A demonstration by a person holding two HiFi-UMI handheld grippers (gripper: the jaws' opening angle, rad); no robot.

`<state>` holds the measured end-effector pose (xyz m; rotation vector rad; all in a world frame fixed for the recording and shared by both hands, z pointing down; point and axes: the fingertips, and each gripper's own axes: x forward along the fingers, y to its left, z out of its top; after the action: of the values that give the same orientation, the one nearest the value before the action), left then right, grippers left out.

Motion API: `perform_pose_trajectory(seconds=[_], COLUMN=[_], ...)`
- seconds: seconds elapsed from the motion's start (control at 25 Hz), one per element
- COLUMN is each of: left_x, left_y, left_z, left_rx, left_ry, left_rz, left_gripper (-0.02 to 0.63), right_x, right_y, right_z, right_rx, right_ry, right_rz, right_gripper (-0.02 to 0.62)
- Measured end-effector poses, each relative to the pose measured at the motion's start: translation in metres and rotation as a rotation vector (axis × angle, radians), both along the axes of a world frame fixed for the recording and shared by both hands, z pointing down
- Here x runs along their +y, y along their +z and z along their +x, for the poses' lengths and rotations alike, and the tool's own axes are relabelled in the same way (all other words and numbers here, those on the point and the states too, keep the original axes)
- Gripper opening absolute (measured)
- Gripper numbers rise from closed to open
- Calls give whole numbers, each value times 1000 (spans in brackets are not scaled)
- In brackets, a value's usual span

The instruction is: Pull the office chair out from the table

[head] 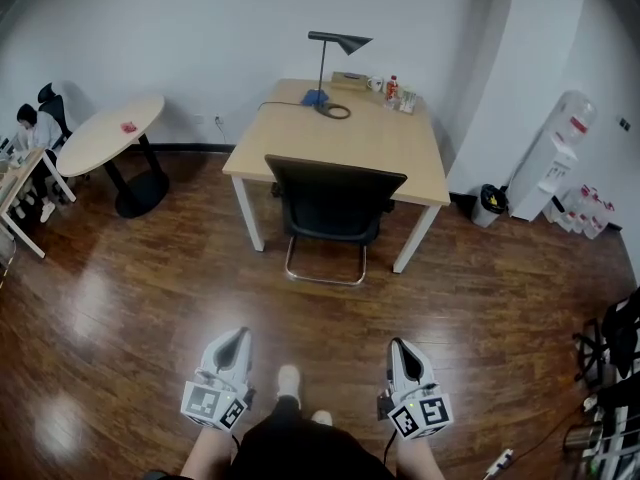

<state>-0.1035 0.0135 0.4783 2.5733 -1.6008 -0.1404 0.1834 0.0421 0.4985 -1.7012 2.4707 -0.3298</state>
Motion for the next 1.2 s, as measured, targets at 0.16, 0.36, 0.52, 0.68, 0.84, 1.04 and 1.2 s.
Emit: perform_pose_trajectory(seconds=[0.16,0.36,0.52,0.68,0.84,1.04,1.2], left_x=[-34,-76,-106,-136,-165,-192,-212], left_y=[-4,-12,-13,-12,-12,-16,-15], left_z=[4,6,-3,-15,-23,-31,-36], left_rx=[4,28,43,66,70,71,61], left_ry=[36,54,51,42,51,76,94], left_rz=[21,41,46,53,71,79,75], left_gripper=[3,2,2,2,2,2,2], right_x=[-25,-58,-88,-122,-154,-181,-199], right_y=[-6,-9,-11,-17,-24,-29,-26], right_z=[-18,-17,-15,-21,-37,-51,-54], right_rx=[20,16,24,34,45,58,63], right_ry=[-4,34,56,57,33,34,50], right_rz=[23,21,25,45,75,85,77], right_gripper=[14,14,14,14,14,14,14])
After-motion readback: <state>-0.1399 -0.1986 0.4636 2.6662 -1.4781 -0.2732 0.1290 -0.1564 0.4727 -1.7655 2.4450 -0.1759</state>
